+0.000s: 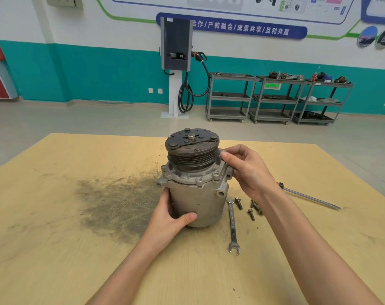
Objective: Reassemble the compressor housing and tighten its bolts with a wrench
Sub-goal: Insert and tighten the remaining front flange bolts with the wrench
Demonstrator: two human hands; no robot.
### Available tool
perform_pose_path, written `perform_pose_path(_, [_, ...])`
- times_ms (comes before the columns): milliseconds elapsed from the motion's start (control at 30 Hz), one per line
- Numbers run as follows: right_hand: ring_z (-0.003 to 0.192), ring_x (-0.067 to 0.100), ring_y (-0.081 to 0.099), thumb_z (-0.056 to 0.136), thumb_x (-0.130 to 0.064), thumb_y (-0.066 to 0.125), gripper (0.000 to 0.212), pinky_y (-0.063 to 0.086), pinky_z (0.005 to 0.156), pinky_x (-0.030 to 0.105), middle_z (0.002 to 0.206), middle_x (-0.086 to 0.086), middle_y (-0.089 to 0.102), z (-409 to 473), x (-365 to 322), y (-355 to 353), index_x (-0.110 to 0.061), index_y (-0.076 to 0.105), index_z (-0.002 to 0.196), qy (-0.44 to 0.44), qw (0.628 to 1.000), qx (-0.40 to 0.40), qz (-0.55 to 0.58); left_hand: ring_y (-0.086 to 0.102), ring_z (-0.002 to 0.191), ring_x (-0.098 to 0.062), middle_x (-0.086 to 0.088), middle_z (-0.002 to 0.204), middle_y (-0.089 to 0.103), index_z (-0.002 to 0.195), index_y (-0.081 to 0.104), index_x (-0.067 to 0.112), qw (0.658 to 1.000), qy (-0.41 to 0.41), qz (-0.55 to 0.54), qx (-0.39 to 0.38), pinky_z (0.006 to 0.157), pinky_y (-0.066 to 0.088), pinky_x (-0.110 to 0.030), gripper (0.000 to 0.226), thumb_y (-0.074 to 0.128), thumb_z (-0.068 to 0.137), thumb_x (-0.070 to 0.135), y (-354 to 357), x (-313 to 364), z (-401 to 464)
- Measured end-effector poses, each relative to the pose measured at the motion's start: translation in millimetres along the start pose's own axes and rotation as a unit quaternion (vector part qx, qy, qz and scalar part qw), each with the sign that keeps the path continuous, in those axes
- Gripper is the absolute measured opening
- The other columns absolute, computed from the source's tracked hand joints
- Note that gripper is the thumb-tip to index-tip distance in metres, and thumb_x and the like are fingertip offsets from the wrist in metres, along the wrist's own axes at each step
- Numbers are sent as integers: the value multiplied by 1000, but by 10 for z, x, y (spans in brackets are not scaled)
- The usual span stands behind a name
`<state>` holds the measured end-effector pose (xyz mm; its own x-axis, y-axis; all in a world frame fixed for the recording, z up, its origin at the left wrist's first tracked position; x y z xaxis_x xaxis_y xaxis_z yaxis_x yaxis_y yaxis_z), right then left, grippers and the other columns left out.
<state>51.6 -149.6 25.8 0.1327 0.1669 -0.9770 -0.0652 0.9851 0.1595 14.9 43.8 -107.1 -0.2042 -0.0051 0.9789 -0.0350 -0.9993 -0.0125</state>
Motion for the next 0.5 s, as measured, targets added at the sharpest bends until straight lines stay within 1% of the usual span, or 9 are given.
perform_pose_path(33, [72, 21, 62, 92, -2, 59, 3, 48, 54, 23, 87, 15, 67, -11, -3, 5, -3, 60, 94, 0, 1000, -12, 2, 48, 133, 6, 33, 135, 56, 135, 41, 40, 1000, -1, -1, 0, 105, 41, -13, 100, 92, 51, 59, 2, 6, -2])
perform_pose_path(133, [80, 22, 61, 97, -6, 52, 16, 46, 64, 29, 96, 17, 68, -32, 16, 0, -2, 66, 103, 5, 1000, -30, -1, 47, 135, 3, 22, 143, 52, 139, 40, 35, 1000, 0, -1, 0, 110, 39, -21, 108, 91, 49, 64, -2, 26, -10])
perform_pose_path(167, [80, 21, 61, 97, -6, 52, 16, 46, 64, 29, 96, 16, 67, -34, 17, 0, -2, 66, 102, 5, 1000, -27, -3, 47, 135, 3, 22, 143, 51, 140, 39, 35, 1000, 0, 1, -1, 111, 39, -22, 107, 91, 50, 62, -1, 30, -12])
perform_pose_path(267, [70, 19, 61, 92, -2, 58, 3, 46, 55, 24, 88, 14, 67, -19, 4, 17, -4, 60, 91, 4, 1000, -6, -3, 48, 134, 4, 26, 140, 53, 136, 42, 37, 1000, -2, 8, 0, 108, 40, -19, 96, 90, 55, 50, -2, 20, -12])
perform_pose_path(333, [70, 21, 62, 89, -1, 63, 7, 47, 53, 24, 89, 18, 66, -4, 5, 12, -4, 57, 90, 5, 1000, 6, 3, 49, 132, 6, 30, 136, 55, 134, 44, 37, 1000, -5, 8, -1, 105, 41, -15, 91, 89, 56, 47, -2, 20, -16])
perform_pose_path(400, [72, 22, 62, 91, -3, 60, 4, 46, 55, 25, 91, 17, 66, -5, 2, 12, -4, 59, 94, 6, 1000, -11, 5, 49, 132, 6, 28, 137, 54, 136, 43, 35, 1000, -6, 8, -3, 104, 41, -13, 92, 88, 56, 45, 3, 34, -25])
perform_pose_path(500, [76, 17, 64, 97, -7, 51, 16, 45, 60, 25, 93, 12, 70, -25, 16, 20, -6, 67, 101, 10, 999, -45, 6, 49, 134, 3, 17, 144, 52, 145, 37, 27, 1000, -5, 5, -5, 110, 40, -21, 102, 87, 57, 44, 4, 64, -38])
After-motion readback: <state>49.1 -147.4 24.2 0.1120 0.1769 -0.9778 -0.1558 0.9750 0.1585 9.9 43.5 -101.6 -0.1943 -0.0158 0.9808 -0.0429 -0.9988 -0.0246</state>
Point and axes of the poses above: each hand's wrist, its own z-axis towards the middle knuckle, its own y-axis out of the palm, x = y × z, the point moved 5 cm from there along z, towards the middle knuckle
